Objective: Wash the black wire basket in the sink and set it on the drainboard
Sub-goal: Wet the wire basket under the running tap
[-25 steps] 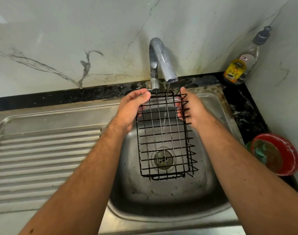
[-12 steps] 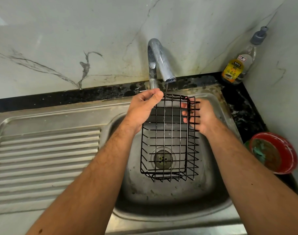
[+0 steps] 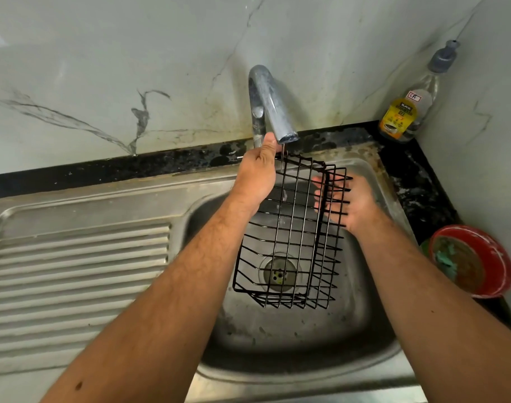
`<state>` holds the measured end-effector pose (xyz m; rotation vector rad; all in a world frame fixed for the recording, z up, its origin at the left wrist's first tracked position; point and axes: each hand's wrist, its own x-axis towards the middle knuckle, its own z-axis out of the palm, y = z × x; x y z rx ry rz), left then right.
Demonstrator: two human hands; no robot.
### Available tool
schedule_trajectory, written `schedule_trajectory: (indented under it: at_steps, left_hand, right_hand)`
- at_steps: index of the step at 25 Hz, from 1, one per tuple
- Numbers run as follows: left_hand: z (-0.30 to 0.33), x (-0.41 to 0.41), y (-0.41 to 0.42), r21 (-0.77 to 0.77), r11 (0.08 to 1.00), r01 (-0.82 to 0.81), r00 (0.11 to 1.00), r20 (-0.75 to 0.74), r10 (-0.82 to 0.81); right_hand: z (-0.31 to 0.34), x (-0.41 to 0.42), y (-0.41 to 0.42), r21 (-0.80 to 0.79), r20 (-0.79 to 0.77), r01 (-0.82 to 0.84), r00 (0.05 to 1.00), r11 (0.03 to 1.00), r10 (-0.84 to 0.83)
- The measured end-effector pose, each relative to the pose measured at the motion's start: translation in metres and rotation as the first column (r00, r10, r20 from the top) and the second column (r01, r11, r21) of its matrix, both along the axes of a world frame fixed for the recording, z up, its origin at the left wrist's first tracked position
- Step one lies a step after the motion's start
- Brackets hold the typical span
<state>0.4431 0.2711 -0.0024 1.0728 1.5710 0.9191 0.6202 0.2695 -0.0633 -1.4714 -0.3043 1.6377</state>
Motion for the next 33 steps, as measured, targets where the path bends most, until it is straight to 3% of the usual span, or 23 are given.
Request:
schedule_trajectory:
  at_steps: [4, 12, 16, 23, 27, 33]
  left_hand:
    - [-0.006, 0.004, 0.005, -0.019, 1.0, 0.014, 0.998, -0.054, -0.015]
    - [-0.021, 0.003, 0.0, 0.027, 1.0, 0.008, 0.99, -0.143, -0.004]
    - [-0.01, -0.009, -0.014, 0.045, 0.999, -0.019, 0.999, -0.042, 0.021]
    - [-0.025, -0.045, -0.029, -0.079, 0.942, -0.327, 0.93, 0.153, 0.335]
    - [-0.032, -0.057, -0.039, -0.167, 0.927, -0.337, 0.902, 0.226, 0.369]
    - [-0.053, -0.079, -0.056, -0.249, 0.964, -0.095, 0.946, 0.28, 0.166]
  right_hand:
    - [-0.014, -0.001, 0.002, -0.028, -0.055, 0.015, 0.998, 0.999, -0.016]
    - [-0.019, -0.001, -0.002, -0.023, 0.006, -0.014, 1.0, 1.0, 0.015]
    - [-0.003, -0.011, -0.001, 0.005, 0.048, -0.078, 0.996, 0.997, 0.078]
    - [0.026, -0.049, 0.016, 0.011, 0.244, -0.16, 0.958, 0.987, 0.153]
    - [0.041, -0.065, 0.023, -0.015, 0.427, -0.267, 0.869, 0.964, 0.248]
    - [0.061, -0.083, 0.038, 0.037, 0.68, -0.517, 0.64, 0.855, 0.358]
